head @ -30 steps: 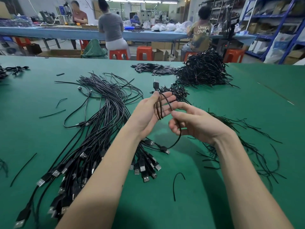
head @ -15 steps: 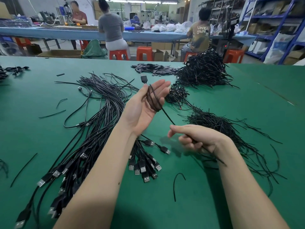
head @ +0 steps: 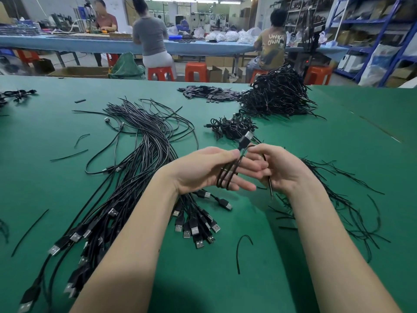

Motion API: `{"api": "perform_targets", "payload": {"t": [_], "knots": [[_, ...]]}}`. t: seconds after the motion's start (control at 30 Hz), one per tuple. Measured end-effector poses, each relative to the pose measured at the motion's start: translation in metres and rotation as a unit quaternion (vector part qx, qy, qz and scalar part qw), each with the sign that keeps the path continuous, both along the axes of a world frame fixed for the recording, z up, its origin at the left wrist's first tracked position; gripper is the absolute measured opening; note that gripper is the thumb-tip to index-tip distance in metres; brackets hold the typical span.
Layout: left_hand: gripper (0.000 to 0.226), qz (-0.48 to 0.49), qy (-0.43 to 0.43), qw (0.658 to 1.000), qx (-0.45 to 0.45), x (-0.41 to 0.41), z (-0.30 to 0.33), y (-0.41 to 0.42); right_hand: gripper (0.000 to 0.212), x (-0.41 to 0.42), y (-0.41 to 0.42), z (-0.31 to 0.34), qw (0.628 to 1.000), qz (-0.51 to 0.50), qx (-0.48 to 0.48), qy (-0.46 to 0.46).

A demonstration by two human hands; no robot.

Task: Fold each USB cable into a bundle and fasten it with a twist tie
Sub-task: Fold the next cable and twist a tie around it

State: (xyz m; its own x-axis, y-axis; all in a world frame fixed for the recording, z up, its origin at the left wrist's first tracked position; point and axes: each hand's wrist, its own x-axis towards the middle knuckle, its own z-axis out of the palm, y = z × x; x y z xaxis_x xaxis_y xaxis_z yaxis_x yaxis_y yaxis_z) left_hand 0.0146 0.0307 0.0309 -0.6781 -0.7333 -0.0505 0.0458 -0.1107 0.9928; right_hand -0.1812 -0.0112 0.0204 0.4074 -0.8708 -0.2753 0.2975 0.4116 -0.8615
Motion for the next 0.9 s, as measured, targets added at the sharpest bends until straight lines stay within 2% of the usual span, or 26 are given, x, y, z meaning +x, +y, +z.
{"api": "perform_targets", "payload": {"t": [0.1,0.23,0.43,0.5,0.57,0.67,0.77,0.83,0.9], "knots": [[0.044,0.056,-0.065,0.996,0.024,-0.006,-0.005,-0.001,0.02,0.006,0.001,0.008,0.987,-0.026,-0.077,0.141],[0.039,0.145,-0.081,0.986,0.02,-0.015,-0.01,-0.004,0.019,0.005,0.007,0.024,0.971,-0.015,-0.145,0.188],[0.038,0.296,0.117,0.947,0.031,-0.016,-0.009,-0.013,0.025,0.008,0.023,0.029,0.96,0.161,-0.176,0.143],[0.041,0.296,0.168,0.94,0.034,-0.015,-0.007,-0.015,0.024,0.011,0.025,0.025,0.954,0.2,-0.168,0.151],[0.043,0.29,0.207,0.934,0.038,-0.016,-0.004,-0.015,0.024,0.015,0.023,0.019,0.952,0.194,-0.165,0.169],[0.037,0.308,0.175,0.935,0.001,-0.021,-0.005,-0.015,0.032,0.018,0.02,0.012,0.956,0.151,-0.169,0.188],[0.032,0.309,0.156,0.938,-0.019,-0.027,-0.007,-0.014,0.036,0.014,0.02,0.007,0.95,0.17,-0.173,0.195],[0.033,0.278,0.205,0.938,0.011,-0.026,-0.007,-0.013,0.031,0.01,0.017,0.007,0.957,0.132,-0.183,0.184],[0.034,0.225,0.267,0.935,0.06,-0.021,-0.006,-0.012,0.019,0.006,0.013,0.01,0.971,0.05,-0.181,0.152]]}}
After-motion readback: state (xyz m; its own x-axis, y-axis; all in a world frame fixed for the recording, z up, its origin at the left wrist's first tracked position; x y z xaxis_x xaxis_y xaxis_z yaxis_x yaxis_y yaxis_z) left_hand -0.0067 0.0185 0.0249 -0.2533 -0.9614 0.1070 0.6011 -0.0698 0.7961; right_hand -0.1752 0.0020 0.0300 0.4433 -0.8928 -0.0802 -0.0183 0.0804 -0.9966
